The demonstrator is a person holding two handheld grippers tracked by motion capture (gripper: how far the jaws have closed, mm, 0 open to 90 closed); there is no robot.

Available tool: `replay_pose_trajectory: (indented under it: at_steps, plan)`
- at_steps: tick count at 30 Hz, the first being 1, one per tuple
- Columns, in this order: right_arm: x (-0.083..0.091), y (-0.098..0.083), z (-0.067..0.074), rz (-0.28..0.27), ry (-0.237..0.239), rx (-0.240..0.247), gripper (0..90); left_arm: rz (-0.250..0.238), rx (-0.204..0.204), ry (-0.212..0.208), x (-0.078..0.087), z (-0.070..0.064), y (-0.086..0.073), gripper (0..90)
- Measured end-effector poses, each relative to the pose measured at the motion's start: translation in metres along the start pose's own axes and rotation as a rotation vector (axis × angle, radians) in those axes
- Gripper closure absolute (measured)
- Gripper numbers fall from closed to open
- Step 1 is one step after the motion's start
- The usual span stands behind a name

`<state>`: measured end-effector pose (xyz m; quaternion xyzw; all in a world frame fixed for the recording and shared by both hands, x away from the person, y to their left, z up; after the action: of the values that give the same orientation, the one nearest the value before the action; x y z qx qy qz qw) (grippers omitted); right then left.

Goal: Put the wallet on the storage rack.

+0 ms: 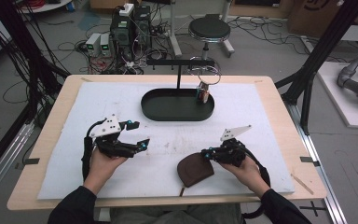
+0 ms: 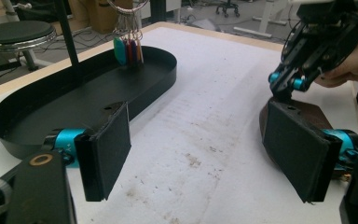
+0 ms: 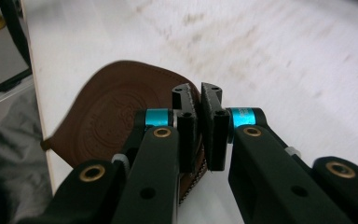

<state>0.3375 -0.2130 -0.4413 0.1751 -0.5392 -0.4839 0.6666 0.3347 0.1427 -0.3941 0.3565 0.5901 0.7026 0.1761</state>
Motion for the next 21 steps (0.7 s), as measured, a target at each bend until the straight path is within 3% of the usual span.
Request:
replay_pose_trajectory:
  at_steps: [3,6,7,9,15,16,21]
  plan:
    - [0.005,0.004,0.001,-0.042,-0.017,0.028,87.1,-0.003,0.002,0.0,0.0,0.0,0.0,23.5]
    - [0.013,0.014,0.004,-0.117,-0.063,0.094,87.7,-0.004,-0.001,-0.006,-0.003,-0.002,0.001,23.4]
    - [0.013,0.014,0.004,-0.117,-0.063,0.094,87.7,-0.004,-0.001,-0.006,-0.003,-0.002,0.001,23.4]
    - [0.017,0.02,0.01,-0.157,-0.09,0.157,88.0,-0.003,-0.005,-0.015,-0.005,-0.005,0.002,23.4]
    - [0.021,0.026,0.019,-0.195,-0.131,0.243,88.3,-0.002,-0.005,-0.053,-0.014,-0.011,0.004,23.4]
    - [0.022,0.026,0.02,-0.199,-0.134,0.245,88.3,-0.003,0.003,-0.081,-0.018,-0.014,0.004,23.4]
    - [0.024,0.025,0.021,-0.193,-0.127,0.253,88.3,0.017,-0.01,-0.12,-0.031,-0.023,0.002,23.5]
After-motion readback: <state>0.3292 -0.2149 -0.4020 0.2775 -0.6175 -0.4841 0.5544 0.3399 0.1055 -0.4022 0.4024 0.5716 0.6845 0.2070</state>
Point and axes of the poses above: each handheld gripper's, and its own axes: x roughly backward along the jaws, y roughly out of its top, z roughly to its left, the point moved 3 cm from there along -x, roughly forward along the jaws, and after that the axes turned 13 degrees about y, right-handed, at the moved point
